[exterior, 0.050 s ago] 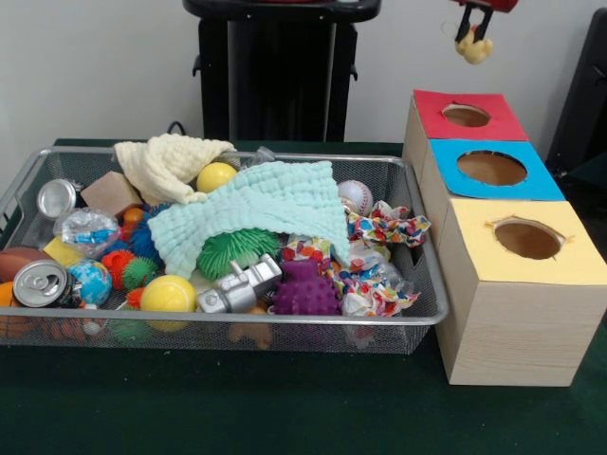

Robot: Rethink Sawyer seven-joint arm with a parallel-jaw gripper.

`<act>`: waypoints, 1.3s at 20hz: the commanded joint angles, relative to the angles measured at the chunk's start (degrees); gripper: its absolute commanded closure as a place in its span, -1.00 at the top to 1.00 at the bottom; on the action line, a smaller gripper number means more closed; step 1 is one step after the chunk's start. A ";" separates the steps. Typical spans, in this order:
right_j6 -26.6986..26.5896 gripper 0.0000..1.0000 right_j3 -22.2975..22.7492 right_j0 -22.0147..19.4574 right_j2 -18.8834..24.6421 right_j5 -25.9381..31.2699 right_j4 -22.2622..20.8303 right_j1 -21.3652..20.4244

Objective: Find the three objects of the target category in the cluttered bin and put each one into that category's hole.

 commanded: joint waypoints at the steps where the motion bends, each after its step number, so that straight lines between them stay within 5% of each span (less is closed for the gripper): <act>1: 2.99 -1.00 -7.19 -5.12 -1.96 7.23 -5.47 -6.07; 5: 2.90 -1.00 -10.23 -8.08 0.57 7.00 -6.58 -4.13; 12: 1.13 -1.00 -12.49 -13.60 6.46 -2.47 -7.11 3.01; 26: 2.50 -1.00 -22.58 -16.75 9.47 -3.04 -10.60 14.06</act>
